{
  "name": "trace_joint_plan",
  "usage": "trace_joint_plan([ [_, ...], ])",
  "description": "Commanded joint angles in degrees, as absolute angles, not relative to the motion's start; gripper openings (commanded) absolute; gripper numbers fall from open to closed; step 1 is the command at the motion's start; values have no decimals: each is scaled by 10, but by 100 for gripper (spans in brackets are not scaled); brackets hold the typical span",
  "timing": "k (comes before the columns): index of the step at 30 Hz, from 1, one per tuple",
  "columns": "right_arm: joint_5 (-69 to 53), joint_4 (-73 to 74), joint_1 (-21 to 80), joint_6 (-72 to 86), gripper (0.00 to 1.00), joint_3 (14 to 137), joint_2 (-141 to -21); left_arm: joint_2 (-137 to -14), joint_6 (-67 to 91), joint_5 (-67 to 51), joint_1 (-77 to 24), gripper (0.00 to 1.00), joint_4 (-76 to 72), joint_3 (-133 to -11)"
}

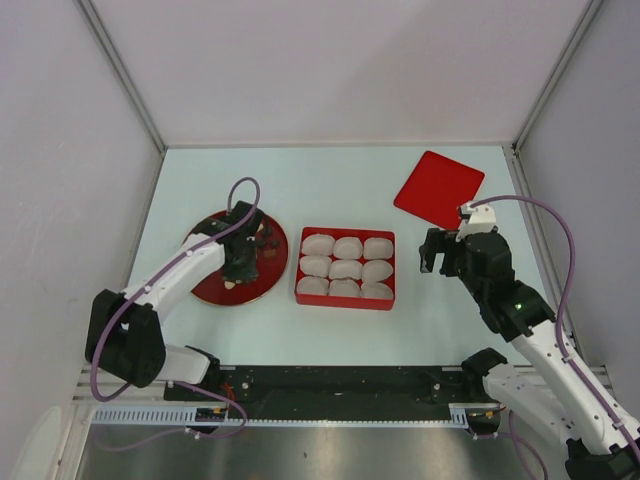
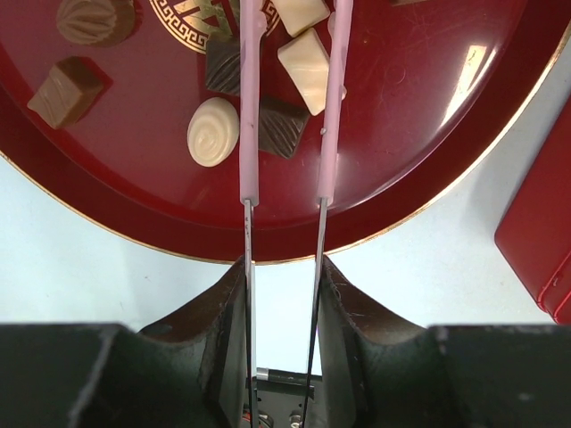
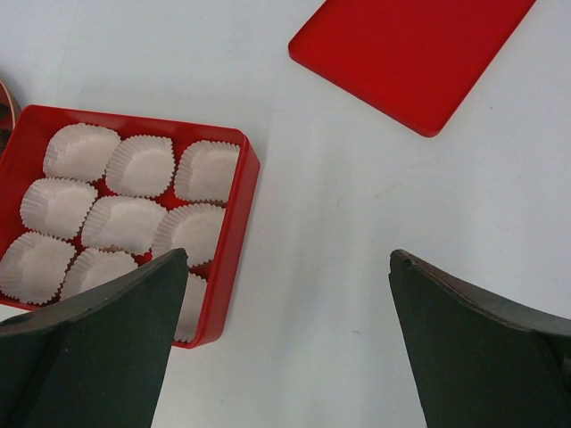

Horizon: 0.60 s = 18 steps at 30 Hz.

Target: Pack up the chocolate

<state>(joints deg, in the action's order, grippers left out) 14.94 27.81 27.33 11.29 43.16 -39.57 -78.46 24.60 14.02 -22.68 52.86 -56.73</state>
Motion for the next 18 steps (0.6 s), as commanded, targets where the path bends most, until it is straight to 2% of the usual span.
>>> trace_joint_plan([
  [1,149,254,277,104,100,432,-390,-792,256,162,-223,36,528,-577],
  [18,149,249,278,104,100,426,-386,-802,252,173,-210,35,512,-570],
])
